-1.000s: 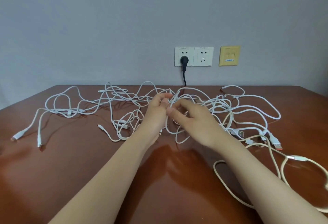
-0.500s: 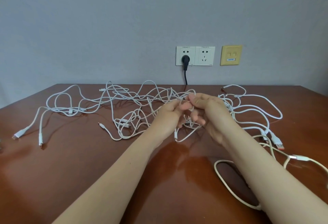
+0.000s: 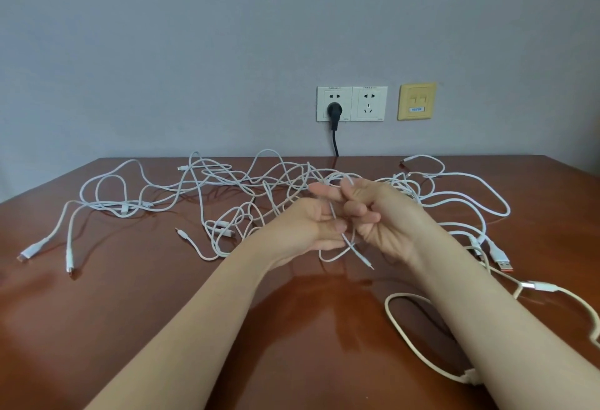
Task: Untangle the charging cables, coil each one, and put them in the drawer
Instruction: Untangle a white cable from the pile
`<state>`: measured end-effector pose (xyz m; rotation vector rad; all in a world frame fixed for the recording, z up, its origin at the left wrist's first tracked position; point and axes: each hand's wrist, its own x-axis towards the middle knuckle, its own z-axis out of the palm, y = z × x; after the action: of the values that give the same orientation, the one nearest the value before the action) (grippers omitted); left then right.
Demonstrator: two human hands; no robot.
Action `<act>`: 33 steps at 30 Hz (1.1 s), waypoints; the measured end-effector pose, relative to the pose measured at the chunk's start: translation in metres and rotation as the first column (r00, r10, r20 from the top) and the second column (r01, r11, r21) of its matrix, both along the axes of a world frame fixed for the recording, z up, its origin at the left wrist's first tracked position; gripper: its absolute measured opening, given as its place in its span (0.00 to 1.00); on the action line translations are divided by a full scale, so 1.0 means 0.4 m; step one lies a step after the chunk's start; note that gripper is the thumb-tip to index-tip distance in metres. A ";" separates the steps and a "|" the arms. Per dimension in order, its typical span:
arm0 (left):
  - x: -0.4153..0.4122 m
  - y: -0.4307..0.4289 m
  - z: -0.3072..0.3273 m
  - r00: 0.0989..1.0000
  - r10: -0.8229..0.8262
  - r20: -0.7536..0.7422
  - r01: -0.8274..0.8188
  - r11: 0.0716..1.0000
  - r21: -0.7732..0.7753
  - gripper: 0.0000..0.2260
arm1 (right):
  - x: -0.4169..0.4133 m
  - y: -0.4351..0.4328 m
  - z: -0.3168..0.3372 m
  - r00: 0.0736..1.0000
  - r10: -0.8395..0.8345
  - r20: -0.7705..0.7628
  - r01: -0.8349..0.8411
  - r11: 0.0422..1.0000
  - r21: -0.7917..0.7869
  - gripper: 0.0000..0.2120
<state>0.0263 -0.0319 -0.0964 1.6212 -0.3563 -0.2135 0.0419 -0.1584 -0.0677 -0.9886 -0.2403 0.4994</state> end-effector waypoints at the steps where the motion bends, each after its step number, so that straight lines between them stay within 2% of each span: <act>1: 0.000 -0.001 0.000 1.000 -0.011 -0.002 0.011 1.000 0.024 0.12 | 0.000 0.000 -0.003 0.997 0.011 0.074 -0.003 0.994 -0.110 0.10; 3: 0.003 -0.001 -0.001 1.000 -0.008 0.000 0.008 0.999 0.053 0.12 | 0.006 -0.006 -0.011 0.973 -0.015 0.230 0.082 0.955 -0.284 0.10; 8: 0.006 0.012 0.008 0.999 -0.009 -0.036 0.011 0.998 0.062 0.11 | 0.000 -0.022 -0.002 0.877 -0.179 0.446 0.374 0.837 -0.399 0.05; 13: 0.004 0.015 0.016 0.995 -0.026 -0.095 0.027 1.000 0.007 0.12 | 0.005 -0.027 0.001 0.941 -0.110 0.321 0.214 0.927 -0.309 0.08; 19: 0.000 0.005 0.012 0.993 -0.098 -0.065 0.093 0.992 -0.082 0.14 | 0.024 -0.020 -0.018 0.952 -0.127 0.279 0.201 0.946 -0.256 0.10; 23: 0.007 0.007 0.009 0.995 -0.101 0.027 0.102 0.991 -0.082 0.11 | 0.023 -0.017 -0.019 0.950 -0.145 0.277 0.204 0.959 -0.196 0.11; 27: -0.004 0.002 0.026 0.998 -0.060 -0.008 0.058 0.978 -0.199 0.16 | 0.022 -0.004 -0.027 0.943 -0.137 0.303 0.196 0.965 -0.172 0.11; 29: -0.003 0.007 0.039 1.000 0.022 -0.022 -0.028 0.944 -0.330 0.17 | 0.021 0.004 -0.033 0.900 -0.134 0.415 0.262 0.928 -0.267 0.11; 31: 0.004 0.024 0.052 0.993 0.105 -0.045 -0.114 0.878 -0.465 0.17 | 0.015 0.006 -0.043 0.795 -0.079 0.601 0.386 0.830 -0.402 0.09; 33: 0.013 0.045 0.060 0.980 0.176 -0.091 -0.196 0.803 -0.562 0.17 | 0.010 0.004 -0.049 0.678 0.002 0.735 0.493 0.741 -0.457 0.07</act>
<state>0.0315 -0.0140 -0.0724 1.0427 -0.2021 0.0225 0.0457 -0.1566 -0.0873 -1.8490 -0.6329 -0.1345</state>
